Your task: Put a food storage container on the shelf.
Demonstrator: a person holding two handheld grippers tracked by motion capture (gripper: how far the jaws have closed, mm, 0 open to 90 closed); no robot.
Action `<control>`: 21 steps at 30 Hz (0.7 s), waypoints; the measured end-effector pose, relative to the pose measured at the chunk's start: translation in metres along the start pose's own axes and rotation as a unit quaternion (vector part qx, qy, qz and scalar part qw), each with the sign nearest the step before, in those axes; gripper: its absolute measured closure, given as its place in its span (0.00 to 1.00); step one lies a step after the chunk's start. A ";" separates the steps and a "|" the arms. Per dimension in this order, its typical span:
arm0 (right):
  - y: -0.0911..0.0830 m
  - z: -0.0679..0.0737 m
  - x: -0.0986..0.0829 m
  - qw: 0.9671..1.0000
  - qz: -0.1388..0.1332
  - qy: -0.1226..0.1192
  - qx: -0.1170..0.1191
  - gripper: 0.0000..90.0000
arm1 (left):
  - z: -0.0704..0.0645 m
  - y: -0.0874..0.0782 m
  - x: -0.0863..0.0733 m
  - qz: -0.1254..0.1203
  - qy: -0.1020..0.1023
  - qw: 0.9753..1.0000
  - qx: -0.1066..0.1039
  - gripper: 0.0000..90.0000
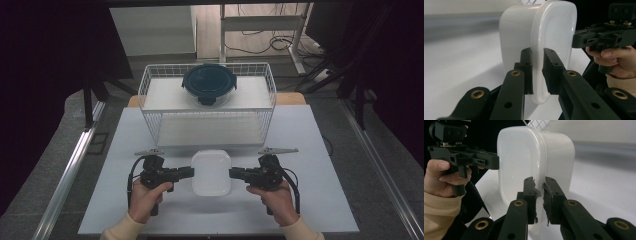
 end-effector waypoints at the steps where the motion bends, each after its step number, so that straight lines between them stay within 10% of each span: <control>1: 0.000 0.000 0.000 1.000 0.000 0.000 0.000 0.89 | -0.001 -0.001 0.001 -0.003 0.001 1.000 0.000 0.88; 21: -0.009 0.014 0.022 0.999 -0.010 -0.033 -0.010 0.88 | -0.014 -0.015 0.022 -0.023 0.026 0.999 0.004 0.88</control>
Point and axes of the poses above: each handheld gripper's, and its own axes: y roughly forward along the jaws, x roughly out of its top, z roughly to its left, the point moved 9 cm from there along y, roughly forward along the jaws, and after that the axes turned 6 degrees about x, right-handed, at the moved point
